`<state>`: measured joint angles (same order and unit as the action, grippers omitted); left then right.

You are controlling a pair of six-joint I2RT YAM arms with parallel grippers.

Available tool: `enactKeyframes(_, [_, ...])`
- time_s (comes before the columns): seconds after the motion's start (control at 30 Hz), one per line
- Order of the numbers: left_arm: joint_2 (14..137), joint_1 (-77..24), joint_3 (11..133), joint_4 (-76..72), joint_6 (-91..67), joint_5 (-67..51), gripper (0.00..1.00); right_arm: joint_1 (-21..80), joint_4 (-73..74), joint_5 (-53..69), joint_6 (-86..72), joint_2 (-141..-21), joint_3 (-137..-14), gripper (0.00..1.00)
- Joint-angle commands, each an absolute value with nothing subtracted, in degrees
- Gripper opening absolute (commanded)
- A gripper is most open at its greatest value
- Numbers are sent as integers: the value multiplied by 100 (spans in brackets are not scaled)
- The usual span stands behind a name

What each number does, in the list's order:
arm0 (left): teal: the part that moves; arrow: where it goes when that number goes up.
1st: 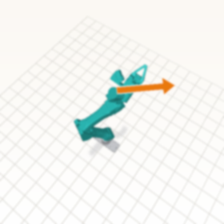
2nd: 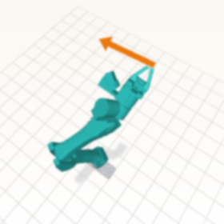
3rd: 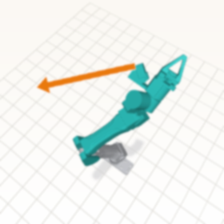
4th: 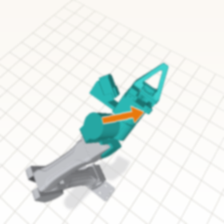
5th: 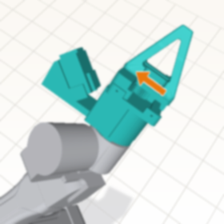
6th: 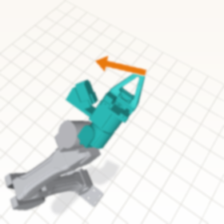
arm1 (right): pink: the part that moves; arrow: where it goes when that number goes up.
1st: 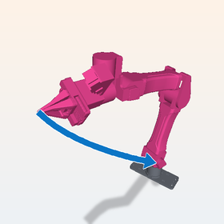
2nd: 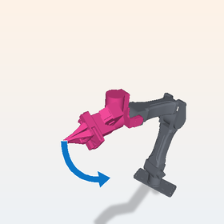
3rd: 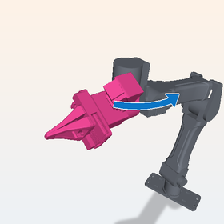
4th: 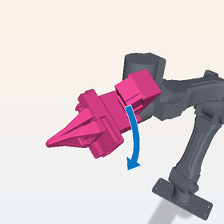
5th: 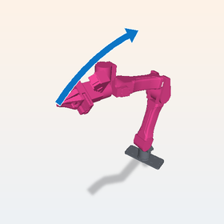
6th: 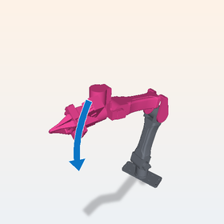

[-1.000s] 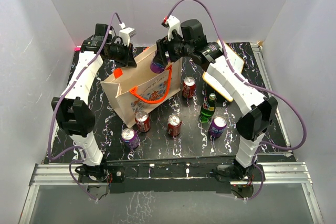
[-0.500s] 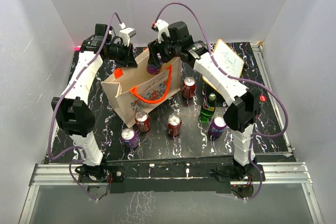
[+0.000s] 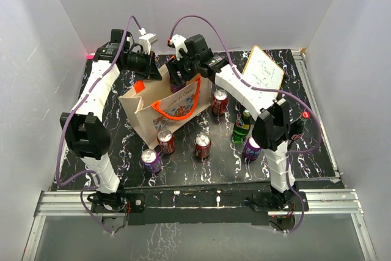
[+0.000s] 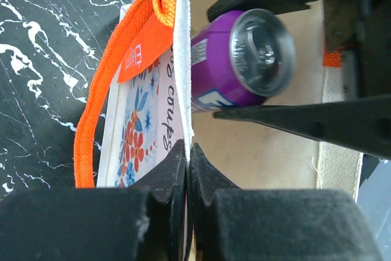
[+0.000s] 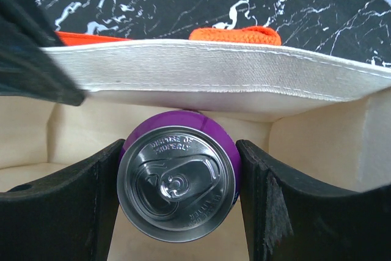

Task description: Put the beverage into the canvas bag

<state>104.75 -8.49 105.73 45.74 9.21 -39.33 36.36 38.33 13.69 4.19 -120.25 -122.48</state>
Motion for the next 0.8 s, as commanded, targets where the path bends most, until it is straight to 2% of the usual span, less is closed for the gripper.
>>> enactKeyframes(0.0, [10458, -869, 10540, 4606, 826, -4264, 0, 3626, 2970, 1277, 557, -11982, -12497, 8])
enactKeyframes(0.2, [10477, -799, 10557, 4574, 733, -4296, 0, 3626, 2869, 1180, 780, -11928, -12043, 8])
enactKeyframes(0.43, [10516, -697, 10559, 4540, 628, -4313, 0, 3590, 2114, 1282, 1161, -11330, -10753, 8])
enactKeyframes(0.77, [10391, -651, 10217, 4548, 565, -4302, 0, 3519, 1240, 1297, 1388, -11041, -9922, 8])
